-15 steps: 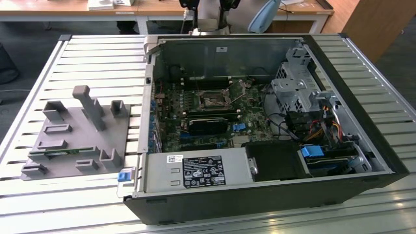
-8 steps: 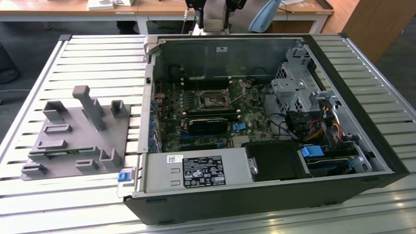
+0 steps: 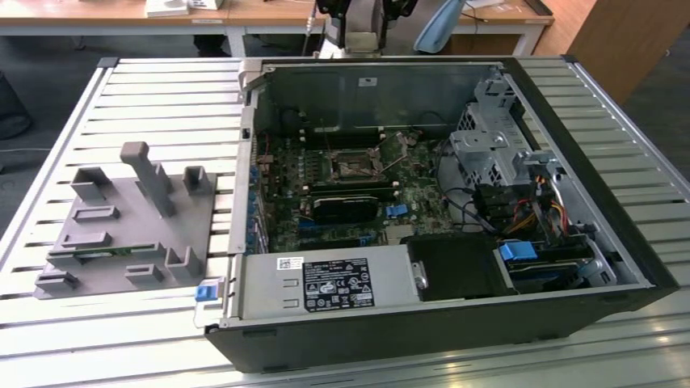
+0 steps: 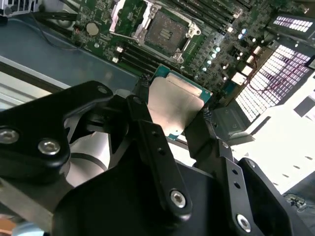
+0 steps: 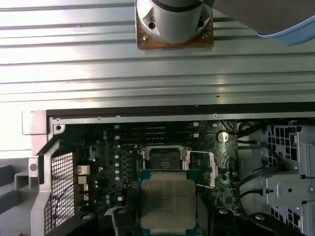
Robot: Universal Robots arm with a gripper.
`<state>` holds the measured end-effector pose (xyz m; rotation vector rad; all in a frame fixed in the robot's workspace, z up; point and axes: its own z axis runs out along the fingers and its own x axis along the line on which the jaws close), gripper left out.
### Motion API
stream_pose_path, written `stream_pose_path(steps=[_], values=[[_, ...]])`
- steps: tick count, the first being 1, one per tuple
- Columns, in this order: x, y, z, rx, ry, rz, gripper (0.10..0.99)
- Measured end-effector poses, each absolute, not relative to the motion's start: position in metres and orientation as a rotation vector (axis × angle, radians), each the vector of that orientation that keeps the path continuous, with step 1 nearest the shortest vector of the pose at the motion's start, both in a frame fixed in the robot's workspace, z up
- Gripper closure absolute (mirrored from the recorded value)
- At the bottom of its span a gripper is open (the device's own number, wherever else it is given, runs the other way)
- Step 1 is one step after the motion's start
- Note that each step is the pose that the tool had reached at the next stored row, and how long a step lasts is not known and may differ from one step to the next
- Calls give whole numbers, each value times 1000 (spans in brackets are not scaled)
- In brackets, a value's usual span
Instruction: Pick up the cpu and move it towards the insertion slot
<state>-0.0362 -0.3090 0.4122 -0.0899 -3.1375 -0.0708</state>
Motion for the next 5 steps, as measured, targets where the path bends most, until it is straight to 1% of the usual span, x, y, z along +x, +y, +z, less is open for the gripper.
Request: stream_pose_path(steps=[5], values=[[-36, -309, 412, -90, -3138, -71, 545]])
